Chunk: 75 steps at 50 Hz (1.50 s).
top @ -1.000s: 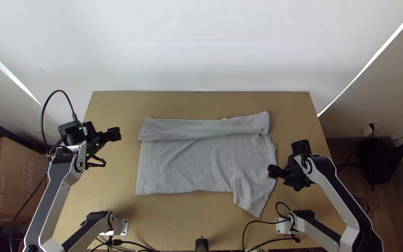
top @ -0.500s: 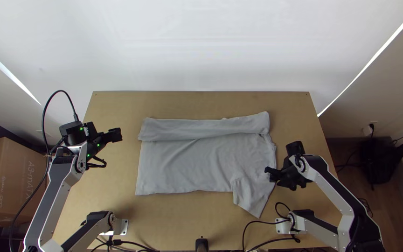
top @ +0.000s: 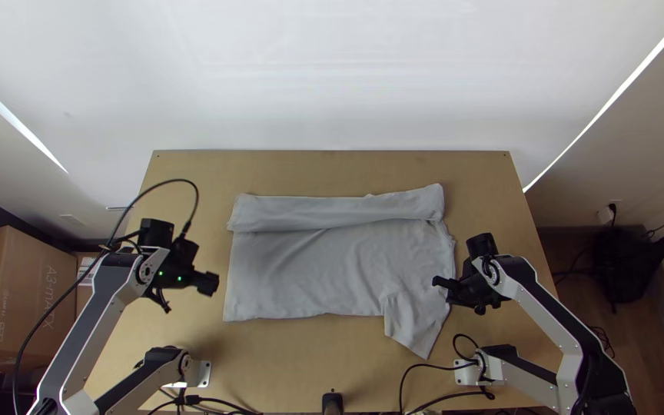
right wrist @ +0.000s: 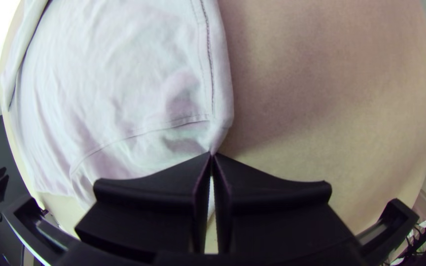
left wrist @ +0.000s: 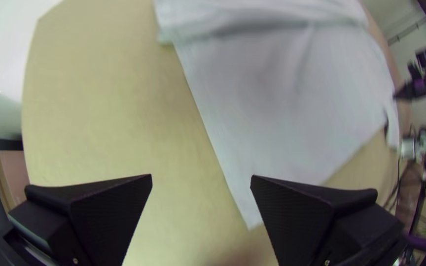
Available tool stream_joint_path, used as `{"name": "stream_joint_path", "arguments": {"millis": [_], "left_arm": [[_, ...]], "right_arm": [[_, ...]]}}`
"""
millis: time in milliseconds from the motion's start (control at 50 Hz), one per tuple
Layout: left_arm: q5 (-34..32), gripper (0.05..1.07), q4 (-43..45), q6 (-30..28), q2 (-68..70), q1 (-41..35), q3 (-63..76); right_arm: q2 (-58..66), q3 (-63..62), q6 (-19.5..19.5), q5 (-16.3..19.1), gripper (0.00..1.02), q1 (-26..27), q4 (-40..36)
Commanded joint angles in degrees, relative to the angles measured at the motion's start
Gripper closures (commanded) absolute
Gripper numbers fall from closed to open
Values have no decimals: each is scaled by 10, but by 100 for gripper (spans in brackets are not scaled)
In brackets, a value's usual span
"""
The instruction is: Fold the t-shirt
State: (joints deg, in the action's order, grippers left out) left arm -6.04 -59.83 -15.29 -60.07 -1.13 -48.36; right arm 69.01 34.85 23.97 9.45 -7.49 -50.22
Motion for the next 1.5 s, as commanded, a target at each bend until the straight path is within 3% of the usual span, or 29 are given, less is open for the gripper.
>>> {"name": "stream_joint_path", "arguments": {"millis": [0, 80, 260, 360, 520, 680, 1440, 1480], "left_arm": [[-5, 10, -59, -90, -5, -6, 27], [-4, 10, -98, -107, -7, -27, 44], [2, 11, -94, -101, -36, -78, 88], [2, 11, -73, -61, -61, -102, 93], [2, 12, -47, -48, -93, -117, 90], [2, 23, -46, -42, -120, -136, 83], [2, 23, 6, 24, -206, -238, 66], [2, 35, 15, 32, -205, -243, 66]], "right_arm": [[7, -13, 0, 1, 100, -3, 5], [11, -12, 1, 1, 100, -5, 7], [17, -11, 6, 1, 100, -17, 18], [23, -11, 6, 1, 100, -17, 21], [24, -9, 6, 1, 100, -17, 22], [27, -8, 6, 1, 100, -17, 24], [25, -16, 6, 1, 100, -12, 35], [25, -16, 6, 1, 100, -12, 35]]}}
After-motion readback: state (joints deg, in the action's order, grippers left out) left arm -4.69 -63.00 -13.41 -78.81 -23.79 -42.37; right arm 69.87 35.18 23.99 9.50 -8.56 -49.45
